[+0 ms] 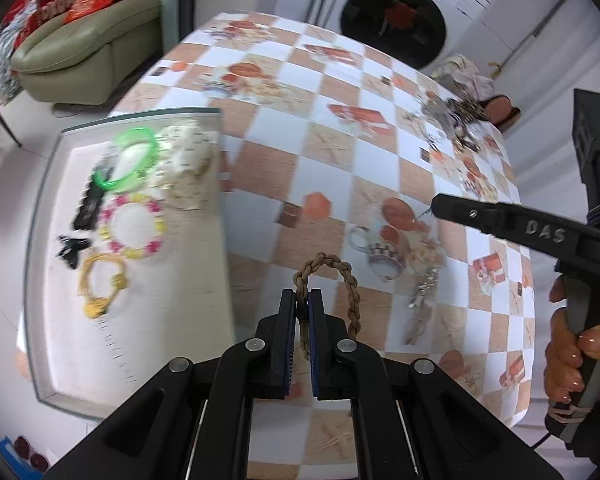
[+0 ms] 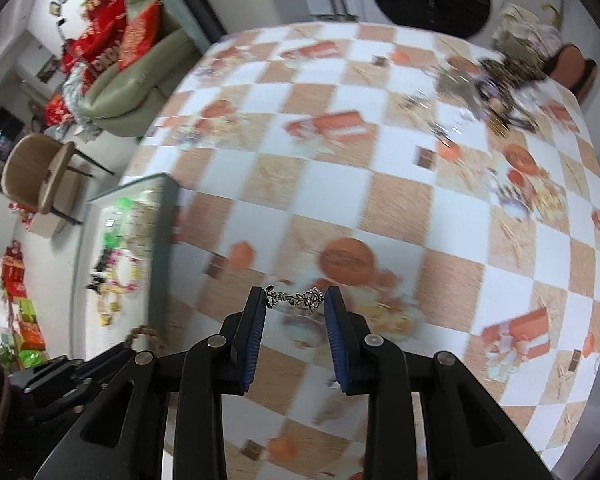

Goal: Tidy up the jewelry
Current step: 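Carry silver chain and braided bracelet into the tray and release both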

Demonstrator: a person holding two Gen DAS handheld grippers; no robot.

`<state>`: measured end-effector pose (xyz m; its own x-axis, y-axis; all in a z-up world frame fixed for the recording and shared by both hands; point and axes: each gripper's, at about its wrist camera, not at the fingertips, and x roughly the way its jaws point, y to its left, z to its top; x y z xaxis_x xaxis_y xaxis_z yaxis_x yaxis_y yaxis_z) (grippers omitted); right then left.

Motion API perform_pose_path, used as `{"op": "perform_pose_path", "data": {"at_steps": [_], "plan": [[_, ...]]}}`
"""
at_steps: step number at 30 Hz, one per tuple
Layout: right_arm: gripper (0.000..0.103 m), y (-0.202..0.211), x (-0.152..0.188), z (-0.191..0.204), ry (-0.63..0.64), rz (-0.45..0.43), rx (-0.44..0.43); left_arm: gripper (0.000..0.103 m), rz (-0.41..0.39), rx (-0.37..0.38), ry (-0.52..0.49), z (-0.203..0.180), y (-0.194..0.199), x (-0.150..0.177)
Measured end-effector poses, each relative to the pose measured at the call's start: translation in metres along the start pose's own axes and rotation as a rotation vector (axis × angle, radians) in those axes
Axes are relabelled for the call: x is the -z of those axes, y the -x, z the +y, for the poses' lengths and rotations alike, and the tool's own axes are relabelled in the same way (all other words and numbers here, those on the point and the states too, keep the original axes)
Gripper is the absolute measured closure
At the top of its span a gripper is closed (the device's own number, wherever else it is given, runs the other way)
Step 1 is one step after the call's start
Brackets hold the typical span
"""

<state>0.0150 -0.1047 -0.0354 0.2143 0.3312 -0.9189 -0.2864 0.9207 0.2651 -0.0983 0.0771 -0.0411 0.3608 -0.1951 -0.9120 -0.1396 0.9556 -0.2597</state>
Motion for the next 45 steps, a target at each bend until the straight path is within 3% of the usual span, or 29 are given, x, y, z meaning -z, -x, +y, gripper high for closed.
{"op": "perform_pose_path", "data": {"at_steps": [10, 23, 33, 45], "plan": [[0.07, -0.007, -0.007, 0.09, 0.138, 0.0, -0.124, 0.092, -0.025, -0.098, 0.124, 0.077, 0.025, 0.022], [0.07, -0.073, 0.02, 0.199, 0.333, 0.127, -0.201, 0.092, -0.002, -0.229, 0.24, 0.166, 0.012, 0.048], [0.07, -0.118, 0.029, 0.217, 0.37, 0.202, -0.15, 0.092, 0.042, -0.283, 0.22, 0.178, -0.013, 0.051], [0.069, -0.142, 0.037, 0.201, 0.344, 0.246, -0.11, 0.092, 0.073, -0.343, 0.207, 0.174, -0.022, 0.049]]}}
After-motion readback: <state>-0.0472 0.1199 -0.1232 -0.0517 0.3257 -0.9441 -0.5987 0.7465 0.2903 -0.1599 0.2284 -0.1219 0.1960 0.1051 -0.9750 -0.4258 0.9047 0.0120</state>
